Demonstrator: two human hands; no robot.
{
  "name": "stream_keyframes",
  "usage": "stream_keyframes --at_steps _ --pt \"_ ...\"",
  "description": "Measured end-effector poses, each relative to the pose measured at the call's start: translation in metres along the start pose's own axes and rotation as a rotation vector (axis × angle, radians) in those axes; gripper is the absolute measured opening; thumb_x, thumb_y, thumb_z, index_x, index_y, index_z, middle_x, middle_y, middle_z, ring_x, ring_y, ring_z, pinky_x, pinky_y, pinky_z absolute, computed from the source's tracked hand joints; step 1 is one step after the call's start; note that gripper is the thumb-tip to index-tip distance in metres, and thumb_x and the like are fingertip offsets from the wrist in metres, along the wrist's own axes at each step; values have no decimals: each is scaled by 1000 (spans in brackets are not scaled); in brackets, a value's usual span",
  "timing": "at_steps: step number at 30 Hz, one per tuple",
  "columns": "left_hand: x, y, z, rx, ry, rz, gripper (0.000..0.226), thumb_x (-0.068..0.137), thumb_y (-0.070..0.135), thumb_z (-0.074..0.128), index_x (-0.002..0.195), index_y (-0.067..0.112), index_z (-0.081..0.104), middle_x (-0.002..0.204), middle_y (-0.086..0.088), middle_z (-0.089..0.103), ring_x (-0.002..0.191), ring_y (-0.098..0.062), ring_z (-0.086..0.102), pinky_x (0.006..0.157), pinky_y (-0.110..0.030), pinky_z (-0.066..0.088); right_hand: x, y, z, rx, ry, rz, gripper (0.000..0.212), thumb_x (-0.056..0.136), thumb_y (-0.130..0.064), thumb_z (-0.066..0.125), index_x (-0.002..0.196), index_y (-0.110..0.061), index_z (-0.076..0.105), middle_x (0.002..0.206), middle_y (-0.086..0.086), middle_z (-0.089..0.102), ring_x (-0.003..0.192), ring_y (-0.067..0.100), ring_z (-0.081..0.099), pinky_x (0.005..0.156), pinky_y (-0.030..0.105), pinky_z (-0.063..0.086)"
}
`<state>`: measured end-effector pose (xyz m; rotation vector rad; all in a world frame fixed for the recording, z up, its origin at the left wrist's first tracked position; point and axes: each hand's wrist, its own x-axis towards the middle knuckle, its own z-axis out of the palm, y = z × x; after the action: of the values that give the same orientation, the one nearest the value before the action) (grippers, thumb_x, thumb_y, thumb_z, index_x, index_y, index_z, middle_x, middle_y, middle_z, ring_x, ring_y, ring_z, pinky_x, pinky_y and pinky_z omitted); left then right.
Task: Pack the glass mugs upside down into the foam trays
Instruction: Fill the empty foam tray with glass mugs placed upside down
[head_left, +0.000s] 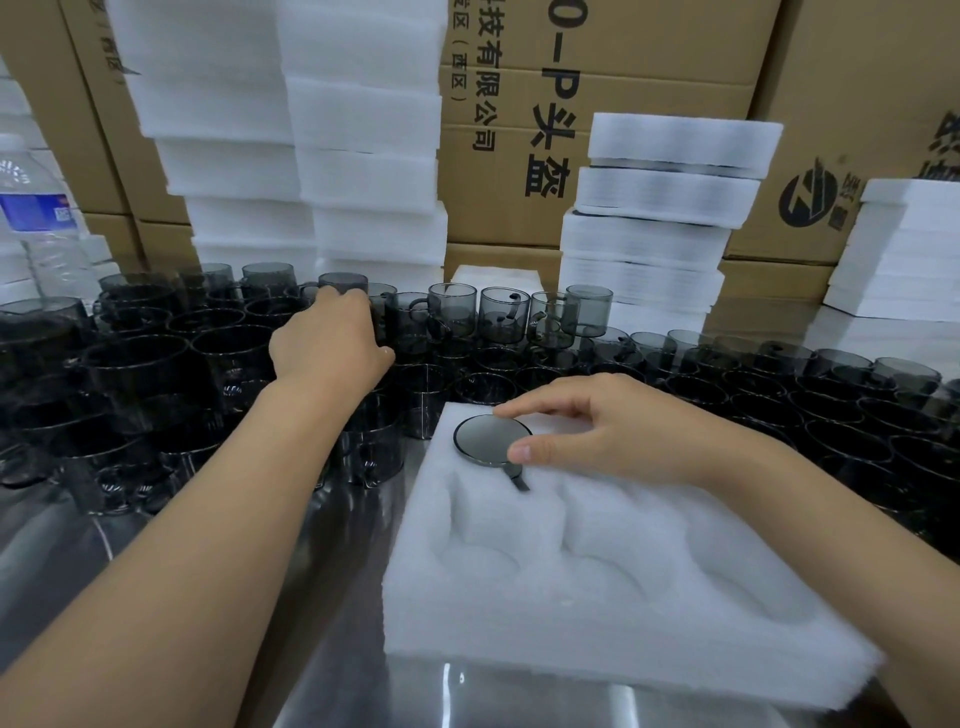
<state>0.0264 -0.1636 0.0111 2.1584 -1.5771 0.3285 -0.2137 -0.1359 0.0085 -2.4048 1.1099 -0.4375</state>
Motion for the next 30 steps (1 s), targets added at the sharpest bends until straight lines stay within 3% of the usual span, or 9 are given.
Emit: stream_keyframes --at_steps 5,10,16,21,24,27,30 --pt "6 -5 8 -70 39 17 27 91 14 59 118 7 57 118 -14 58 106 -39 55 71 -38 36 0 0 0 -13 -1 -3 45 62 -77 59 105 -68 54 111 -45 54 102 -20 51 90 14 42" --pt "3 -4 6 -72 62 42 25 90 12 56 115 10 59 114 -13 60 102 -39 56 70 -37 36 0 2 0 -19 8 -15 46 62 -78 58 107 -68 54 111 -47 52 104 -24 47 87 12 39" --pt "-11 13 -5 -145 267 172 19 86 7 57 104 14 61 105 -9 64 78 -36 55 60 -32 28 1 5 0 -10 21 -26 42 66 -74 61 107 -67 55 112 -48 51 107 -27 42 87 9 34" --pt "-23 28 -10 -203 378 289 21 91 15 55 112 16 56 111 -5 61 83 -38 60 61 -34 32 1 4 1 86 67 -40 35 68 -69 63 101 -57 64 100 -34 65 97 -13 59 87 18 47" --pt "-34 38 -12 -237 423 448 21 92 19 57 112 13 58 109 -6 61 81 -36 63 58 -37 38 3 4 0 246 254 -64 38 69 -72 56 93 -46 69 90 -23 71 85 -6 66 80 21 50" --pt "-46 48 -12 -298 429 632 19 89 15 63 107 10 63 101 -6 64 72 -33 63 51 -34 41 10 8 -6 545 511 -16 24 88 -51 55 96 -29 59 94 -4 70 78 10 71 72 26 57" --pt "-52 55 -8 -304 389 679 19 92 18 59 110 14 62 106 -2 63 83 -27 63 54 -37 46 14 13 -10 679 661 33 19 94 -45 53 100 -27 51 103 -3 64 86 11 70 73 29 58"
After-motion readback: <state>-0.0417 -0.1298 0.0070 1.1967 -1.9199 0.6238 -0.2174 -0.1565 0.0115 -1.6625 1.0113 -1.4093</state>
